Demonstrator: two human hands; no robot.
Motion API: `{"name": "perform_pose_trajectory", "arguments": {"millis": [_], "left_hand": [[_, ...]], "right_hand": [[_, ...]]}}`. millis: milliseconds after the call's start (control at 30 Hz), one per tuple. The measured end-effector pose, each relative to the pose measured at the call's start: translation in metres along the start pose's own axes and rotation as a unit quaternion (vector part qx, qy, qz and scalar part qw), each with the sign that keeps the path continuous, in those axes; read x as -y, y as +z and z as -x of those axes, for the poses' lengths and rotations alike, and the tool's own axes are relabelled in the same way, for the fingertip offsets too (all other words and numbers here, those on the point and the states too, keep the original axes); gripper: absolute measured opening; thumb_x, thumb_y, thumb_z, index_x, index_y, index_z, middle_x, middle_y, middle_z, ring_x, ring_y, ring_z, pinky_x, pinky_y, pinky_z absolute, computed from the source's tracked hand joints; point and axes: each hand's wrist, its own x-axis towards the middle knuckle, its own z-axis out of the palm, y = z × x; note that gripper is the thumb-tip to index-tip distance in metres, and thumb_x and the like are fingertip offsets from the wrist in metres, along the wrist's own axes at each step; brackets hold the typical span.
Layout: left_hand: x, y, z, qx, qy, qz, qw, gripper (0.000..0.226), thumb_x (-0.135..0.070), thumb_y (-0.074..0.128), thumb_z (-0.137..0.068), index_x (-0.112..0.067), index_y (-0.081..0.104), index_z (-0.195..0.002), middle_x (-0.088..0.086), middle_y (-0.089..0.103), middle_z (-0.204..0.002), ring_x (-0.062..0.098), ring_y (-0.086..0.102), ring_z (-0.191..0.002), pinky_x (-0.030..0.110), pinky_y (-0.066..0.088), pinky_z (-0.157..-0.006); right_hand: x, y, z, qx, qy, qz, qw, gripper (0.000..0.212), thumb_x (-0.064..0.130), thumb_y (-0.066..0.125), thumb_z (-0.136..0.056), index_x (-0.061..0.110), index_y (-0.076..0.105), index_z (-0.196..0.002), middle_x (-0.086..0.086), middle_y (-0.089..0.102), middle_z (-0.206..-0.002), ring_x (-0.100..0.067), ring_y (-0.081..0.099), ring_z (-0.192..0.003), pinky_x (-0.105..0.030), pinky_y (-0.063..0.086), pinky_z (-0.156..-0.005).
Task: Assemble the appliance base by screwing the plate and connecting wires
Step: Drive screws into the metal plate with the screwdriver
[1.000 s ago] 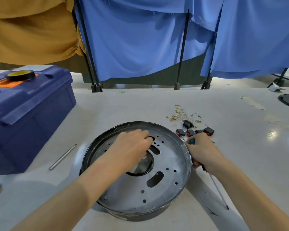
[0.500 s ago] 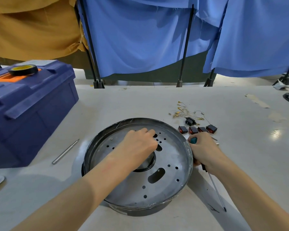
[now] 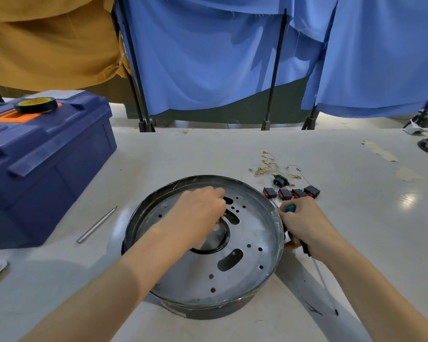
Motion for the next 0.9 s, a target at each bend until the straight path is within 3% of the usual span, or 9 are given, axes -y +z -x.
{"name": "perform_pose_trajectory", "arguments": {"millis": [67,133,200,267,300,467,567,733,900], "left_hand": [[0.008,-0.004,-0.002,0.003,-0.014,0.076,0.997,0.021,-0.01,0.055,-0.095,-0.018,0.064,-0.112,-0.007,0.057,-0.108,0.02,0.056,-0.108,0.031,0.041,-0.073],[0.01,-0.012,-0.001,-0.052,-0.04,0.194,0.979,0.034,-0.014,0.058,-0.095,-0.027,0.062,-0.126,-0.01,0.067,-0.111,0.014,0.061,-0.107,0.028,0.047,-0.082],[0.002,-0.024,0.003,-0.143,-0.045,0.377,0.914,0.034,-0.024,0.067,-0.09,-0.027,0.065,-0.124,-0.011,0.073,-0.097,0.008,0.067,-0.091,0.032,0.053,-0.085],[-0.012,-0.034,0.005,-0.174,-0.017,0.518,0.837,0.036,-0.03,0.077,-0.08,-0.023,0.071,-0.114,-0.005,0.073,-0.081,0.01,0.069,-0.069,0.034,0.059,-0.072],[-0.019,-0.036,0.005,-0.181,-0.005,0.536,0.824,0.033,-0.03,0.079,-0.077,-0.02,0.074,-0.108,-0.003,0.073,-0.075,0.012,0.068,-0.062,0.032,0.06,-0.066],[-0.032,-0.036,0.006,-0.22,0.016,0.53,0.819,0.009,-0.016,0.072,-0.086,-0.009,0.077,-0.087,-0.003,0.071,-0.065,0.008,0.066,-0.055,0.024,0.058,-0.059],[-0.023,-0.032,0.012,-0.146,0.012,0.557,0.818,0.005,-0.01,0.071,-0.087,-0.007,0.074,-0.086,0.005,0.071,-0.065,0.015,0.068,-0.056,0.022,0.057,-0.059],[-0.015,-0.023,0.022,-0.053,0.022,0.578,0.814,0.004,-0.004,0.07,-0.087,-0.004,0.072,-0.084,0.011,0.071,-0.067,0.021,0.069,-0.057,0.022,0.057,-0.059],[-0.023,-0.012,0.023,0.034,0.04,0.54,0.84,0.006,-0.004,0.068,-0.088,-0.005,0.071,-0.082,0.013,0.071,-0.069,0.017,0.067,-0.056,0.024,0.057,-0.06]], "right_hand": [[0.005,-0.011,0.002,-0.057,-0.054,0.022,0.997,0.031,0.022,0.061,-0.097,0.0,0.065,-0.075,-0.014,0.067,-0.056,-0.015,0.043,-0.026,-0.024,0.046,-0.036],[0.013,-0.027,0.008,-0.091,-0.145,0.017,0.985,0.031,0.021,0.062,-0.095,0.008,0.066,-0.068,-0.005,0.065,-0.05,-0.013,0.04,-0.026,-0.018,0.034,-0.031],[0.024,-0.037,0.018,-0.028,-0.218,-0.005,0.975,0.032,0.021,0.064,-0.093,0.014,0.065,-0.061,-0.005,0.057,-0.044,-0.016,0.036,-0.028,-0.02,0.03,-0.033],[0.031,-0.036,0.03,0.052,-0.266,0.002,0.962,0.031,0.022,0.067,-0.091,0.015,0.064,-0.061,-0.005,0.05,-0.042,-0.018,0.037,-0.028,-0.021,0.032,-0.036],[0.032,-0.032,0.034,0.071,-0.286,0.013,0.955,0.03,0.022,0.067,-0.091,0.015,0.064,-0.061,-0.004,0.049,-0.041,-0.016,0.037,-0.028,-0.021,0.032,-0.037],[0.035,-0.026,0.043,0.086,-0.308,0.04,0.947,0.012,0.024,0.075,-0.083,0.012,0.074,-0.084,-0.01,0.049,-0.044,-0.01,0.039,-0.031,-0.024,0.034,-0.037],[0.03,-0.031,0.035,0.063,-0.259,0.057,0.962,0.026,0.028,0.081,-0.075,0.022,0.072,-0.099,-0.016,0.05,-0.051,-0.006,0.041,-0.028,-0.02,0.032,-0.033],[0.011,-0.025,0.019,0.046,-0.194,0.099,0.975,0.027,0.041,0.059,-0.094,0.02,0.071,-0.106,-0.004,0.055,-0.047,-0.016,0.038,-0.027,-0.017,0.03,-0.033],[0.006,-0.018,0.013,0.031,-0.187,0.082,0.978,0.021,0.029,0.059,-0.095,0.021,0.069,-0.111,-0.004,0.06,-0.045,-0.018,0.039,-0.027,-0.014,0.029,-0.032]]}}
